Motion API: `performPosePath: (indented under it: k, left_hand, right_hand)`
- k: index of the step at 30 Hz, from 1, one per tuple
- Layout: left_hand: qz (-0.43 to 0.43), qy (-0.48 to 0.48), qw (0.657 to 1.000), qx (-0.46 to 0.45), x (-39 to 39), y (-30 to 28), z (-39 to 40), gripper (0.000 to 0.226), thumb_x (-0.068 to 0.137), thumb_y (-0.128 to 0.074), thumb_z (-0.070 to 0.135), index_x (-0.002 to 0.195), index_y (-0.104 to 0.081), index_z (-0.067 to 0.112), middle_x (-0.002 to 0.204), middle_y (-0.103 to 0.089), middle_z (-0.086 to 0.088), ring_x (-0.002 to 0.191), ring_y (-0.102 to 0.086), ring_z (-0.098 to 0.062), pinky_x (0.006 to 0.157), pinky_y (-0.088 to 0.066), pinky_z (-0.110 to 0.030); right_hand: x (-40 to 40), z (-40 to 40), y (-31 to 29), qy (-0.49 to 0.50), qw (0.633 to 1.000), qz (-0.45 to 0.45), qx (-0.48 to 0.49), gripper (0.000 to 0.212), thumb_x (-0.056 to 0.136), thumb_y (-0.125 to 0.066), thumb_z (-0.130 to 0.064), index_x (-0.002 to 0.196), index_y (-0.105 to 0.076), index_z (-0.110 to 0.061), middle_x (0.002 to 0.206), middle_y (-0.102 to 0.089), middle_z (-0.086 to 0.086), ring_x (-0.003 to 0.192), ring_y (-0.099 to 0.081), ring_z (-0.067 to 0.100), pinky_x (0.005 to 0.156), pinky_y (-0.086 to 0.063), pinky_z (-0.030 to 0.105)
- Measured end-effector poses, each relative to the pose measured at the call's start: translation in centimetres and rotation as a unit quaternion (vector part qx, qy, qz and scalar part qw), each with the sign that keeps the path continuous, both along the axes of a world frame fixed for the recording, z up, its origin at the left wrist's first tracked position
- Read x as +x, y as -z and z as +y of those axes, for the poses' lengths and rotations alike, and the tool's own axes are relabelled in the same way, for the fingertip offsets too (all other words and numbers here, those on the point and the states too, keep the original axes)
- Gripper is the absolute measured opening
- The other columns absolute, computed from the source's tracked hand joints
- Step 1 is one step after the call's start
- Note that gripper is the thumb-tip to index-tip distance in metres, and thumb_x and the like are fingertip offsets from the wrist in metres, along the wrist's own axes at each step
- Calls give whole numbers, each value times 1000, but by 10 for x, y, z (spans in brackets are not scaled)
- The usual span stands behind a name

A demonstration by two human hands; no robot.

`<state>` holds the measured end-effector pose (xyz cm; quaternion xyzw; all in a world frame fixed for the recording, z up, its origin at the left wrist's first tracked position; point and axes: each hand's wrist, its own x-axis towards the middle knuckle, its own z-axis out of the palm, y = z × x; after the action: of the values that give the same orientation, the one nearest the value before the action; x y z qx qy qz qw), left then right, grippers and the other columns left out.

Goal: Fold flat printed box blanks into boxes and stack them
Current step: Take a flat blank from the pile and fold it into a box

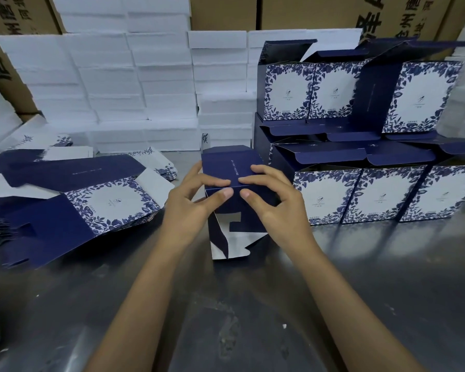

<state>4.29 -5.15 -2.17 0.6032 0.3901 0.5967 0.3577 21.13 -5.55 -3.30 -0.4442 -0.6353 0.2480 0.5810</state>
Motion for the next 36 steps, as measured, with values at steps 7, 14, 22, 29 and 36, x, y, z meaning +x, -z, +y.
performPosePath:
  k: [7,14,22,29,36]
  left_hand:
    - [40,-5,999,-4,-5,0,3,17,83,-77,8,91,-76,23,91,-60,51,140,-33,9,108,-38,-22]
    - [21,31,999,17,-8,1,4,19,83,-76,0,92,-77,17,111,-73,18,118,-61,0,91,-48,-15]
    - [-47,-123,991,-29,-29,1,11,20,92,-68,6,97,-71,25,102,-73,8,79,-64,-7,60,-46,-12]
    - [-162,-106,965,-176,-25,6,14,17,102,-52,10,109,-52,25,123,-67,-10,97,-70,-24,88,-57,-42]
    - [-4,46,912,-407,-21,14,12,20,100,-58,15,111,-61,-2,91,-75,-21,70,-73,-21,50,-58,-30]
  right_hand:
    - [-6,0,-2,28,999,3,17,19,88,-76,-10,97,-79,-26,121,-68,-9,125,-57,17,110,-40,43]
    - [-2,-1,-4,-1,1000,10,-18,22,90,-74,-9,102,-78,-27,138,-59,-11,135,-48,11,115,-37,41]
    - [-7,2,6,-61,988,47,-134,82,94,-66,-49,158,-14,-47,158,-25,-31,140,-30,-12,116,-31,19]
    - [-9,4,10,-121,964,89,-219,38,103,-43,-55,140,-52,-51,145,-52,-27,137,-45,-2,121,-34,39]
    - [-6,3,0,-100,990,26,-95,35,105,-53,-27,133,-53,-48,161,-27,-20,142,-23,-17,111,-25,4]
